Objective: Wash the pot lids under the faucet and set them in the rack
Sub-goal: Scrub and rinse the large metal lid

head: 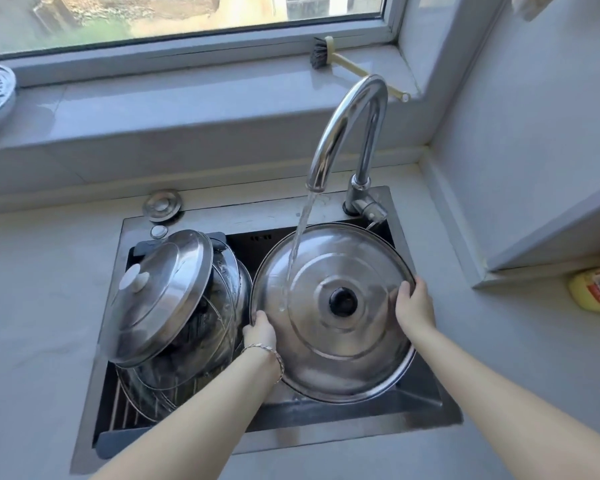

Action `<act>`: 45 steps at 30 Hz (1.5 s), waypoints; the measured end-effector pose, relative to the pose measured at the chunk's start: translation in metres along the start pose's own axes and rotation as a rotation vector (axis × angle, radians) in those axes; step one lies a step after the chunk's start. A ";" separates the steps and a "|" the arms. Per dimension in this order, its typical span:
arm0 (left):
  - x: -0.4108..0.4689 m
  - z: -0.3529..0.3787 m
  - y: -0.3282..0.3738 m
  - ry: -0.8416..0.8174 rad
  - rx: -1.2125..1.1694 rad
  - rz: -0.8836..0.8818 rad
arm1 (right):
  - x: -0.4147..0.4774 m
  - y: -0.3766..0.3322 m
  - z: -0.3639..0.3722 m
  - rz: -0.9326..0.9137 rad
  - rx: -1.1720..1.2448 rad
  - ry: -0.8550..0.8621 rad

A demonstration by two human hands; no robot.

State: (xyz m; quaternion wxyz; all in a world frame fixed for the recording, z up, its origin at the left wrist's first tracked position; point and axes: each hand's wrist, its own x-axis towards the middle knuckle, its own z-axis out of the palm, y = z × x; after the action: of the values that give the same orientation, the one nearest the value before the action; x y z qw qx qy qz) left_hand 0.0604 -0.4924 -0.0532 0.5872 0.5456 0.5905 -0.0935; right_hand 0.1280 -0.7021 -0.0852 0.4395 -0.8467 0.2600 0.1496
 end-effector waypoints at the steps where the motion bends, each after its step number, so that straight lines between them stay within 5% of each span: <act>1: -0.005 -0.004 0.003 -0.006 0.029 0.010 | 0.002 -0.001 0.003 0.007 -0.033 0.022; 7: -0.021 -0.026 0.035 -0.089 0.197 0.167 | 0.000 -0.011 0.013 0.077 -0.099 0.081; 12: -0.047 -0.046 0.062 -0.071 0.182 0.437 | -0.014 -0.017 0.027 0.031 -0.013 -0.161; 15: -0.070 -0.053 0.077 -0.108 0.174 0.482 | -0.023 -0.020 0.027 -0.010 -0.170 -0.343; 20: -0.093 -0.047 0.079 -0.217 0.135 0.390 | -0.063 -0.062 -0.004 -0.314 -0.219 -0.407; 22: -0.100 -0.038 0.079 -0.281 0.102 0.314 | -0.089 -0.087 -0.023 -0.396 -0.179 -0.571; 25: -0.107 -0.021 0.079 -0.340 0.044 0.195 | -0.122 -0.115 -0.047 -0.536 -0.461 -0.821; 27: -0.107 -0.010 0.082 -0.391 -0.067 0.111 | -0.127 -0.118 -0.048 -0.680 -0.725 -0.744; 30: -0.106 -0.001 0.083 -0.515 -0.201 0.054 | -0.118 -0.116 -0.046 -0.826 -0.829 -0.395; 34: -0.092 -0.002 0.064 -0.603 -0.117 -0.009 | -0.096 -0.115 -0.058 -0.745 -0.673 -0.260; 40: -0.042 -0.026 0.006 -0.376 0.180 -0.097 | -0.061 -0.114 -0.092 -0.506 -0.396 -0.174; 45: -0.033 -0.032 -0.009 -0.398 -0.002 -0.170 | -0.034 -0.092 -0.101 -0.100 0.131 -0.251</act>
State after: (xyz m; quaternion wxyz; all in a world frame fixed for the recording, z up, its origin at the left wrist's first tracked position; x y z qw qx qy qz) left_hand 0.0252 -0.4893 -0.0219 0.6828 0.4639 0.5070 -0.2482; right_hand 0.1548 -0.7308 0.0501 0.5296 -0.8028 0.1696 0.2151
